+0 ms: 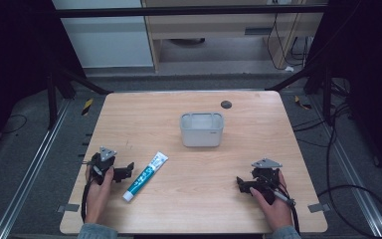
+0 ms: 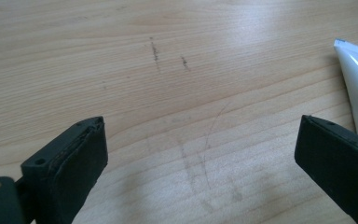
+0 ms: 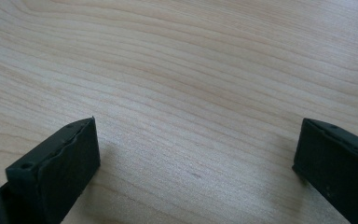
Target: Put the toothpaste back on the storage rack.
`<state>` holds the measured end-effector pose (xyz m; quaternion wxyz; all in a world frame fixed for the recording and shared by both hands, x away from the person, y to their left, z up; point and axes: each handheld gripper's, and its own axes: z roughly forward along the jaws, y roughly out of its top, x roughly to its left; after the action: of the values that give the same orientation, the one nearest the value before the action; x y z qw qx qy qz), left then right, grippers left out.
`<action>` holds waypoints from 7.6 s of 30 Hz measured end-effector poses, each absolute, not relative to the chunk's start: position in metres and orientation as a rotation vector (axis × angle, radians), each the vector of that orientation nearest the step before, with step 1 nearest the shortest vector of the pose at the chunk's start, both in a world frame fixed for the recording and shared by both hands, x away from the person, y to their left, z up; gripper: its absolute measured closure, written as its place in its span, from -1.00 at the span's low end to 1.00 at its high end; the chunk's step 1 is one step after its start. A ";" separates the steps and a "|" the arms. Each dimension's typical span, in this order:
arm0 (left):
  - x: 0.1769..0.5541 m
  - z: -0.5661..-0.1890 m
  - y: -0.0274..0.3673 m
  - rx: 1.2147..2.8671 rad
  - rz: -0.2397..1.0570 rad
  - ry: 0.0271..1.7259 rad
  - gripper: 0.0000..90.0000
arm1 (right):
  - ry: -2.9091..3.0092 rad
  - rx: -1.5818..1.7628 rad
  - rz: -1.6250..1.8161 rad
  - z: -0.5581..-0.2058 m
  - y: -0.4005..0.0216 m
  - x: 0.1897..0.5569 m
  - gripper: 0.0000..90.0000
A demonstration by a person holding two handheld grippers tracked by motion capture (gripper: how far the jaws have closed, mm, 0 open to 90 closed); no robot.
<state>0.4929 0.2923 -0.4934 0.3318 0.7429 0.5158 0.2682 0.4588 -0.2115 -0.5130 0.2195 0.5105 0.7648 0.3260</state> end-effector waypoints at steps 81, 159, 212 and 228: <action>0.507 -0.425 0.180 2.356 0.514 1.119 -0.67 | 2.141 1.379 0.910 -0.513 -0.216 0.452 -0.99; 0.511 -0.407 0.209 2.306 0.489 1.210 0.79 | 2.142 1.401 0.918 -0.512 -0.215 0.452 -0.99; 0.500 -0.311 0.193 1.998 0.671 1.066 0.85 | 2.142 1.400 0.918 -0.512 -0.215 0.452 -0.99; 0.509 -0.298 0.172 1.997 0.663 1.015 0.85 | 2.142 1.402 0.916 -0.512 -0.215 0.452 -0.99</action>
<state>0.5086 0.1723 -0.2978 0.3921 0.7864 0.3997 0.2609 0.4517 -0.2152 -0.5123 0.2098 0.5042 0.7702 0.3295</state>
